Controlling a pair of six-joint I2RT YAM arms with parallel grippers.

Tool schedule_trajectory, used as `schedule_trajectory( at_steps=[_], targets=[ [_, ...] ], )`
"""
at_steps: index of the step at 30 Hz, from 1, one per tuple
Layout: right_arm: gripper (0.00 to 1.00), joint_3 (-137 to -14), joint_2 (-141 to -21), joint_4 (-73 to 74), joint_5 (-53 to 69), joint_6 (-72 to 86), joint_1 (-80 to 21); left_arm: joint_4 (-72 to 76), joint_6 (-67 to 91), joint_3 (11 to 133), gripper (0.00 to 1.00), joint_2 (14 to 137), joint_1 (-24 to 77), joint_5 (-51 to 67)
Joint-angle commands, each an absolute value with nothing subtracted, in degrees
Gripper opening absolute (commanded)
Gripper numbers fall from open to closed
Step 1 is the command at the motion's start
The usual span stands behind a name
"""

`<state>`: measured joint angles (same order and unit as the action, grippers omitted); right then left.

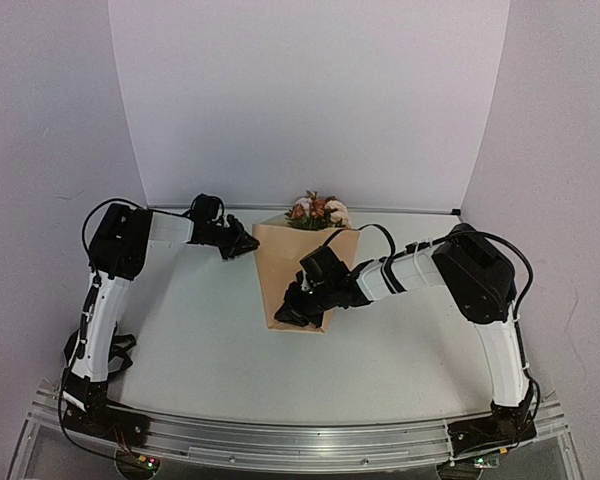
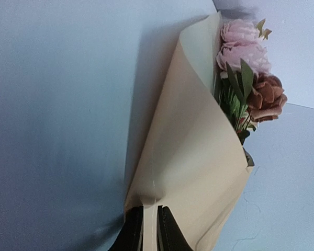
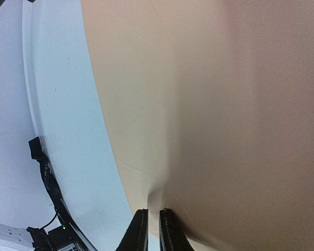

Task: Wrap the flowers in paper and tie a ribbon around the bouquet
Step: Press the fold line of the folded wrapping paper.

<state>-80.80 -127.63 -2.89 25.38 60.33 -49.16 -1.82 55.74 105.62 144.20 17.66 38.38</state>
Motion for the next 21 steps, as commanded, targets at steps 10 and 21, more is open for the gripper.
schedule_trajectory(
  at_steps=[10,21],
  targets=[
    [0.11,-77.2,-129.0,3.7,24.0,60.4,-49.4,-3.6,60.6,132.1,0.16,159.9,14.2,39.1],
    [0.16,-84.2,-124.3,11.2,23.6,55.3,-48.5,1.5,58.7,130.5,0.21,151.0,11.7,42.0]
  ],
)
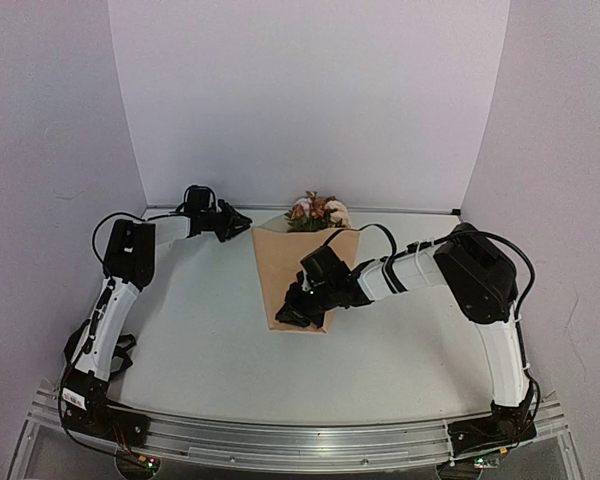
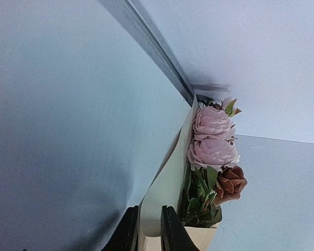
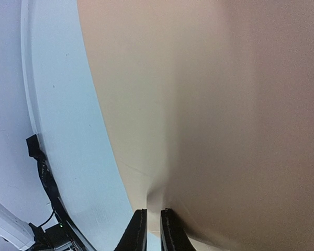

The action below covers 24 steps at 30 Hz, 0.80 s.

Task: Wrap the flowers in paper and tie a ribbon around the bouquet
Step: Press the fold line of the folded wrapping paper, then pick up the ribbon from the corner of the board.

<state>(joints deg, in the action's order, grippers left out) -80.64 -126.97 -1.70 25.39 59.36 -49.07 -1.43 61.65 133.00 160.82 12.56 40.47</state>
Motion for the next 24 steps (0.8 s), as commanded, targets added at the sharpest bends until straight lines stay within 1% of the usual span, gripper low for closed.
schedule_trajectory(
  at_steps=[1,3,6,8,11,14,17,20,24],
  targets=[
    [0.18,-85.2,-123.3,12.1,23.4,54.6,-48.2,1.5,57.6,128.6,0.22,148.8,11.7,42.1],
    [0.23,-87.2,-121.3,13.7,23.0,53.6,-47.6,1.4,55.7,124.4,0.24,143.5,11.8,42.3],
    [0.29,-89.8,-119.0,16.5,22.4,52.3,-46.8,1.5,53.3,113.3,0.27,133.7,11.8,40.8],
    [0.33,-90.3,-117.4,17.7,21.6,51.3,-46.5,1.1,51.9,103.7,0.31,126.4,11.7,37.8],
    [0.40,-89.0,-114.4,19.0,19.6,49.7,-46.5,0.7,51.2,87.1,0.34,114.4,11.7,30.5],
    [0.47,-86.1,-111.2,19.1,17.8,48.8,-46.4,-3.6,50.5,73.7,0.38,103.5,11.7,22.9],
    [0.50,-82.6,-107.9,19.0,16.1,47.7,-46.5,-8.0,51.4,61.7,0.42,92.2,11.8,12.6],
    [0.55,-80.5,-105.2,18.9,14.6,46.3,-46.7,-15.0,54.5,52.2,0.46,83.7,11.7,3.3],
    [0.56,-77.8,-102.5,18.6,14.1,45.2,-46.8,-24.0,64.3,41.7,0.52,72.1,11.8,-7.4]
  ],
)
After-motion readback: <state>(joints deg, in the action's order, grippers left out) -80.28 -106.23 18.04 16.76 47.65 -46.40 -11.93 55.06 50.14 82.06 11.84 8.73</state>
